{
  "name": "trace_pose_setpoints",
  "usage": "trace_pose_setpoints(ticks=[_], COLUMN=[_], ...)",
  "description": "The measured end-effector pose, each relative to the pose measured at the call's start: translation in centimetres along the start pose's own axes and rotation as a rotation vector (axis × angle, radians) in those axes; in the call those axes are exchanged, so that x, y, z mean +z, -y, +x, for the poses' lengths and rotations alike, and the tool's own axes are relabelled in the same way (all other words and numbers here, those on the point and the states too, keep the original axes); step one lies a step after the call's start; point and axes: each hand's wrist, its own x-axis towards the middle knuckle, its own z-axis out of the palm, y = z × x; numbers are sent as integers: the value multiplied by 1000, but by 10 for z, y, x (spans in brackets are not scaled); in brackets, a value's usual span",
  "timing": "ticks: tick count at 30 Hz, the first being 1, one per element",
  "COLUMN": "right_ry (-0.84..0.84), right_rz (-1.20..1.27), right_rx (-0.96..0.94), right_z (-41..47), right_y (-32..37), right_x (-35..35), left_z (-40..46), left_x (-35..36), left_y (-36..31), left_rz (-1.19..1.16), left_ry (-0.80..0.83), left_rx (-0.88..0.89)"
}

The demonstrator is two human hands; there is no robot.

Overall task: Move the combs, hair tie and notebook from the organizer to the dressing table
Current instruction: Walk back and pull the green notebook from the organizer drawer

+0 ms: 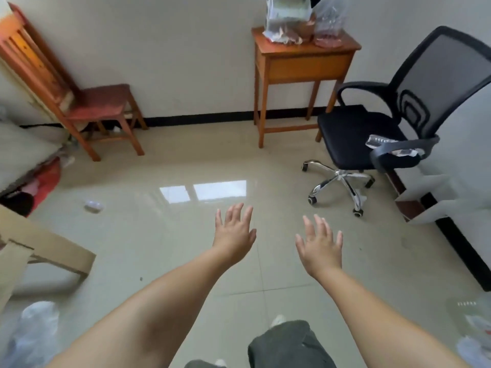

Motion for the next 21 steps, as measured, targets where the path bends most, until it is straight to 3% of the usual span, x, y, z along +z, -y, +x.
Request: trace_pose_setpoints(ticks=[4, 13, 21], right_ry=[-34, -17, -101], right_rz=[-24, -70, -44], right_rx=[27, -5, -94], right_z=[125, 389, 628], right_y=[-32, -86, -59], right_x=[-23, -115, -165], left_z=[125, 367, 592], left_x=[-12, -68, -120], left_y=[-35, -88, -72], left_rz=[-18, -81, -88], left_ry=[-31, -46, -141], left_rx=[47, -103, -133])
